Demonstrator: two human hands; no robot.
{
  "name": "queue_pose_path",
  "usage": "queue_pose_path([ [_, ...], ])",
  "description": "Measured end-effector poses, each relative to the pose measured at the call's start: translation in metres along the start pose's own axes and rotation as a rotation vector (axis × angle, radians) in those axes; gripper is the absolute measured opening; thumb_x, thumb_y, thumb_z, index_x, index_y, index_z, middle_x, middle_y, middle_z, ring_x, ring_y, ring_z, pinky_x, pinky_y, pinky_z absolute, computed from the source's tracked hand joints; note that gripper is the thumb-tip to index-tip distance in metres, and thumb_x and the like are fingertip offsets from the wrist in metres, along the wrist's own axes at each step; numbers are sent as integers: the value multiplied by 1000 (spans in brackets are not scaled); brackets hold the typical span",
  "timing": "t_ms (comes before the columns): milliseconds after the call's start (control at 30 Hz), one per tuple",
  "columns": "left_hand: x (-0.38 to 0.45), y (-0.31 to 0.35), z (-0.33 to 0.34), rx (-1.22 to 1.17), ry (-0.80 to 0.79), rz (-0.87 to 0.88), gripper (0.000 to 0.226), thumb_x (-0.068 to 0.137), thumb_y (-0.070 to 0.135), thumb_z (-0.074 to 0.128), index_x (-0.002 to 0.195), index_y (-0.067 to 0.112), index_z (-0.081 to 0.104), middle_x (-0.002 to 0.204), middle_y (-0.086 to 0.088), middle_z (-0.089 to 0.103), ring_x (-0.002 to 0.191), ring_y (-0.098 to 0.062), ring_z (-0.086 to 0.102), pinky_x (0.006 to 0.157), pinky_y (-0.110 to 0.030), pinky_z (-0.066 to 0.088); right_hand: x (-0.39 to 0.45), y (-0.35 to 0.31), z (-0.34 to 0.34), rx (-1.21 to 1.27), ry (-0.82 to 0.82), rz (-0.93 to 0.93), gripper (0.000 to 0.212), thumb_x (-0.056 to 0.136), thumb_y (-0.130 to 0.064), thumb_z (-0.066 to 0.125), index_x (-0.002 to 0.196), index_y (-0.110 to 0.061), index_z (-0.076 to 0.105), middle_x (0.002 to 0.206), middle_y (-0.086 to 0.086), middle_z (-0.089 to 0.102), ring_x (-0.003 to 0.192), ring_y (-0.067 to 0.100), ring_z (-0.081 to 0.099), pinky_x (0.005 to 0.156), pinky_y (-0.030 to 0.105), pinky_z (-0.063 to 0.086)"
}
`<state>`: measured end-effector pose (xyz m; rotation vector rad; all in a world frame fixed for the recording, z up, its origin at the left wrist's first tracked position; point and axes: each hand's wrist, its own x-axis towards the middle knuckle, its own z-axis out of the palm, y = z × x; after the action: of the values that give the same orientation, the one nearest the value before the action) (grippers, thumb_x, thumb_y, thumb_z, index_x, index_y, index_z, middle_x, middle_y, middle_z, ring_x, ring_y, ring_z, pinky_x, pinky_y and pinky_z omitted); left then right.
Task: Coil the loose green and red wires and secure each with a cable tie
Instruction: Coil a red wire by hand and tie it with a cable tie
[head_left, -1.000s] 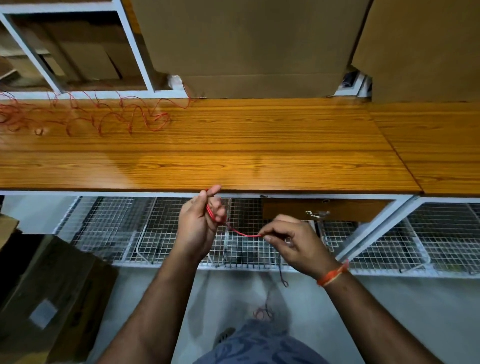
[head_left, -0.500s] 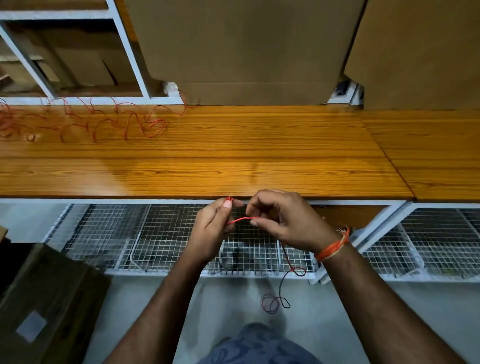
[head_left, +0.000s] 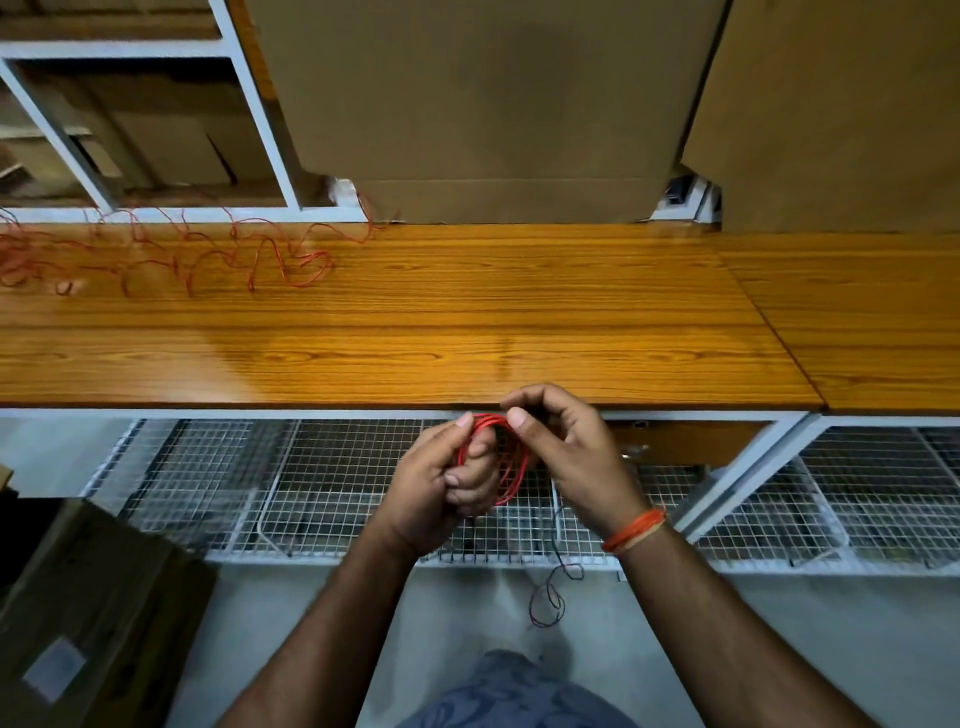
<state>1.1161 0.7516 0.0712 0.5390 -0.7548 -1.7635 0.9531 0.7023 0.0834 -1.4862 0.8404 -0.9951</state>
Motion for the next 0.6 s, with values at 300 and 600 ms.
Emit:
queue_pose_path([
  [300,4,0,8,80,256,32,28,101,26,43,80,10,51,51,4,36,40,-5,34,40,-18,33,-10,9,10,259,112,176,9,102,-9,58,101,-14,67,74,-6,67,67,5,58,52,16,42],
  [600,7,-1,23,166,395,11,34,107,14,35,95,-4,62,62,-6,55,54,-16,56,52,-23,48,-8,25,15,-433,360,-245,7,100,-11,63,99,-15,69,88,-5,69,80,8,65,66,14,46],
])
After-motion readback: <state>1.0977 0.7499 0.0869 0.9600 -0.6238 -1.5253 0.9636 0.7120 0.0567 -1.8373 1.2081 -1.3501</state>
